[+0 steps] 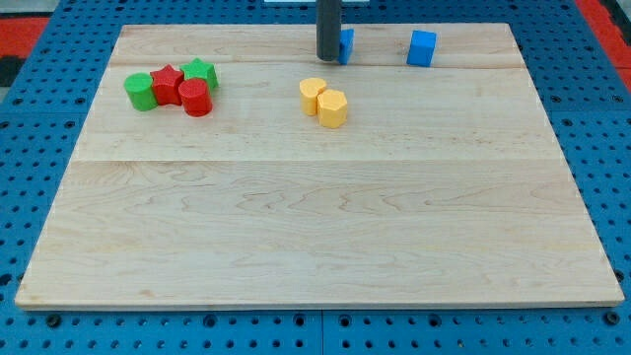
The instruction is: Push the green circle closer to green star
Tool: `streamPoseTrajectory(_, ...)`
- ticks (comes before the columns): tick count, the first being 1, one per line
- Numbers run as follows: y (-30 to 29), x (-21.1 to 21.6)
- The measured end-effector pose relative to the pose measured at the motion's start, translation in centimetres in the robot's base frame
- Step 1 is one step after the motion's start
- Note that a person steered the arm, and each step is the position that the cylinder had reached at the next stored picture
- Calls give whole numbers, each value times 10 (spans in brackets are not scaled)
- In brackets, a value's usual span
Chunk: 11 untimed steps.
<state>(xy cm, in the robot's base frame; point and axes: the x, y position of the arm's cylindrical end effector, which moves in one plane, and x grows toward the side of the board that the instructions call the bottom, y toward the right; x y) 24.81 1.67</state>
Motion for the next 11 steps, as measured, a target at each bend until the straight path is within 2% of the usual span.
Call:
streamPoseTrajectory(2,-1,35)
streamPoseTrajectory(3,-1,35)
streamPoseTrajectory(4,24,36)
streamPoseTrajectory(5,57,61)
streamPoseTrajectory(6,61,89)
streamPoseTrajectory(8,59,97)
streamPoseTrajectory(9,59,121)
streamPoseTrajectory(10,41,151)
streamPoseTrajectory(11,-13,157)
